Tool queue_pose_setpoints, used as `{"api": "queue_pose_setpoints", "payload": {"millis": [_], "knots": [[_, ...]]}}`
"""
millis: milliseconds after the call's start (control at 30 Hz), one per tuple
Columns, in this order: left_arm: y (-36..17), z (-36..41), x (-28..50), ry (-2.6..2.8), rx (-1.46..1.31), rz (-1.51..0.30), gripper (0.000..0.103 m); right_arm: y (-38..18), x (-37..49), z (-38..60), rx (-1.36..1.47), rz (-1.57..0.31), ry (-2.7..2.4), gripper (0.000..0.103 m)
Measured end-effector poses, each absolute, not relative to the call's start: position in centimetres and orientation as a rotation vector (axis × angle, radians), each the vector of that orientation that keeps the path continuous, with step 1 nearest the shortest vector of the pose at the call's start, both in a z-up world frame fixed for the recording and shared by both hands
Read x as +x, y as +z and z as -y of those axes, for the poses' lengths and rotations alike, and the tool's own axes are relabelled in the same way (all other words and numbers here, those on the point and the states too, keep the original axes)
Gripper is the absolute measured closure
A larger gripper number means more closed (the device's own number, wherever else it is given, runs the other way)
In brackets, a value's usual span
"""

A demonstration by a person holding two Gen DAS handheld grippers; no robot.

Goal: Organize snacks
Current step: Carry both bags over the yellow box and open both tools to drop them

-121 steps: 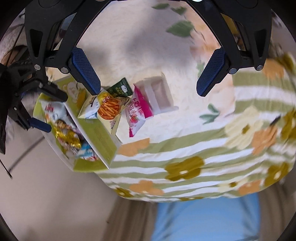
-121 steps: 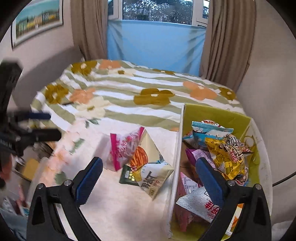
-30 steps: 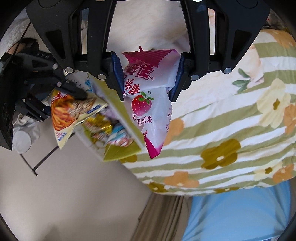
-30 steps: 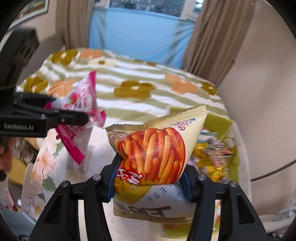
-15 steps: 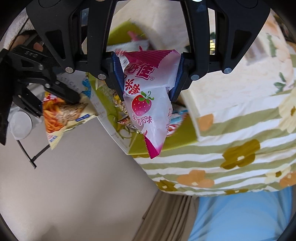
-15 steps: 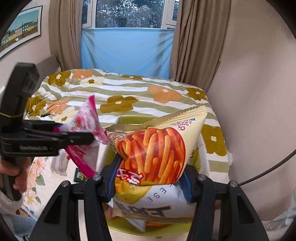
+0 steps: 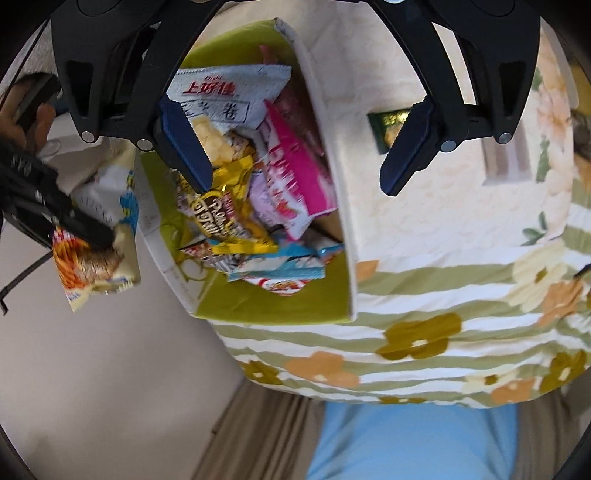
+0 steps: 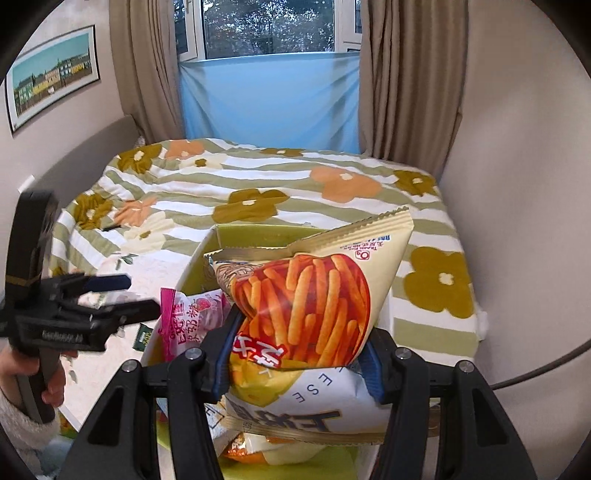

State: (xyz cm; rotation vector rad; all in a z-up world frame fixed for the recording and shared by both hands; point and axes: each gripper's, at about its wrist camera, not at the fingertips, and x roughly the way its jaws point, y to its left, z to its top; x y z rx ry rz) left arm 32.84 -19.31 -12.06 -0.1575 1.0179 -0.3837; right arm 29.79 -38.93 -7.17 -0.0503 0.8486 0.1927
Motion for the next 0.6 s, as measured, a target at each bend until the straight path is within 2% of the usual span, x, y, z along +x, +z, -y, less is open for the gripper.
{"api": "queue_pose_setpoints", "payload": {"millis": [467,533,600], "knots": [[-12.7,16.1,31.8,-0.275,-0.234,-1.038,0.012,-9.3,36.5,40.7,0.071,-0.937,0.280,0.050],[-12.9,15.7,31.5,-0.261,-0.225,-1.046,0.012,-9.8,36.9,40.9,0.103,-0.956,0.278,0.043],[-12.9,15.3,31.4,-0.251,-0.222,-1.050,0.012,-10.5,37.3,41.0,0.135,-0.993,0.285,0.011]]}}
